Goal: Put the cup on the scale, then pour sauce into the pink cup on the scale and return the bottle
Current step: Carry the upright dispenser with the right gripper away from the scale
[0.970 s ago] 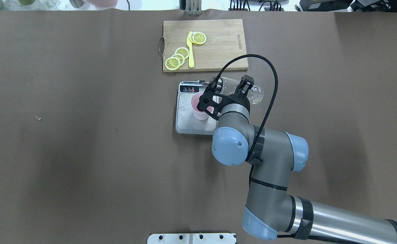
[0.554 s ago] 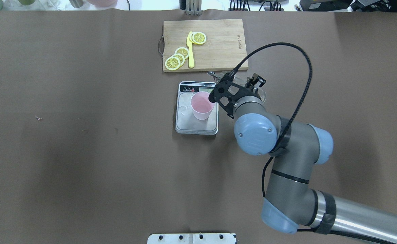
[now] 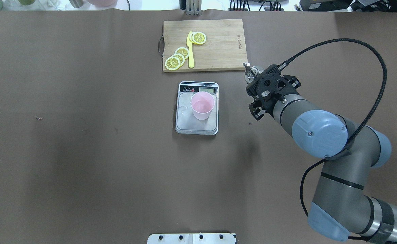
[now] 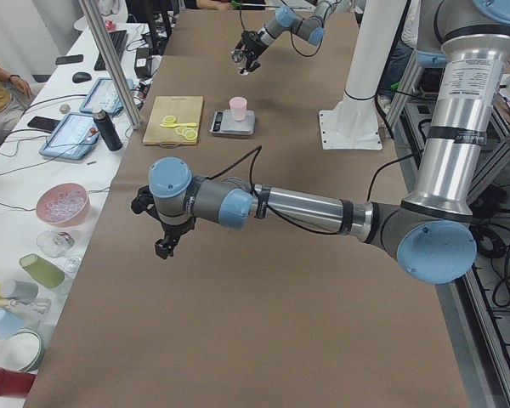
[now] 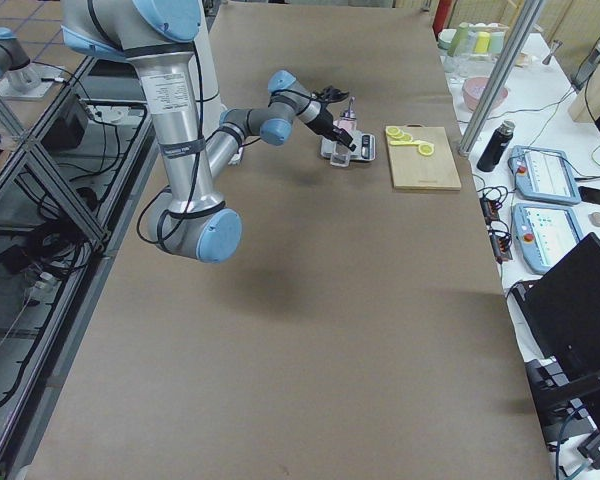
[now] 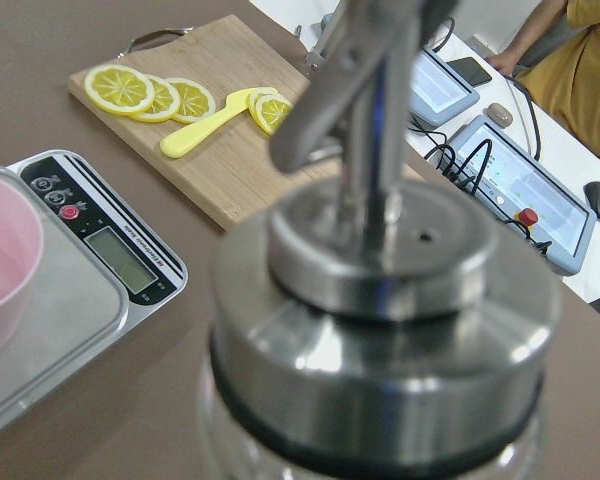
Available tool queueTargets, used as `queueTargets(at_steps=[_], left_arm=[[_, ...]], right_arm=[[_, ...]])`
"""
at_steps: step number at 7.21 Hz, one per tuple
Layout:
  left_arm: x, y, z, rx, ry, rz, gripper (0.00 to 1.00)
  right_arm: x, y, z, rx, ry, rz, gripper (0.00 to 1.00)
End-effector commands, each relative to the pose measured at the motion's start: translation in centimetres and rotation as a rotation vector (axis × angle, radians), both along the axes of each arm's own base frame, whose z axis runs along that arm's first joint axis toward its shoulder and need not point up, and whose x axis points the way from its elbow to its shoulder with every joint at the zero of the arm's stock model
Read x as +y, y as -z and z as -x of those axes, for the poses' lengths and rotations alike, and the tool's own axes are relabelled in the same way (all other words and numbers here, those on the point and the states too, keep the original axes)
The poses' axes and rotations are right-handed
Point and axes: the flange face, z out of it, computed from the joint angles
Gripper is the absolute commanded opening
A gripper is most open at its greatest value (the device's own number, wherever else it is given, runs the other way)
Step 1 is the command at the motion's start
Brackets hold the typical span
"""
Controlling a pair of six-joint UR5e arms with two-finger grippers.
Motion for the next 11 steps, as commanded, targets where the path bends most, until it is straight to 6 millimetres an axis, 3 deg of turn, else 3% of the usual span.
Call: queueTargets(at_steps=[1, 2, 5, 7, 9, 11], left_arm=[[-0.9, 1.2, 0.0, 0.000, -0.002, -0.023, 0.98], [-1.0, 1.5, 0.0, 0.000, -0.002, -0.031, 0.98], [-1.3, 1.5, -0.1, -0.006, -0.001, -0.043, 0.98], [-1.4, 0.8, -0.1, -0.007, -0.001, -0.050, 0.98], [-1.6, 0.8, -0.3, -0.006, -0.002, -0.047, 0.98], [-1.7, 1.1, -0.4, -0.006, -0.004, -0.052, 0.98]], right_arm=[[0.7, -2.9, -1.6, -0.257, -0.022, 0.051, 0.00], [0.4, -3.9, -1.1, -0.353, -0.047, 0.085, 0.00], [-0.5, -9.4, -1.6, -0.391, -0.057, 0.069, 0.00], [-0.8, -10.8, -2.4, -0.384, -0.073, 0.071, 0.00], [-1.6, -14.9, -1.7, -0.429, -0.073, 0.042, 0.00], [-1.8, -15.9, -1.8, -0.435, -0.075, 0.038, 0.00]])
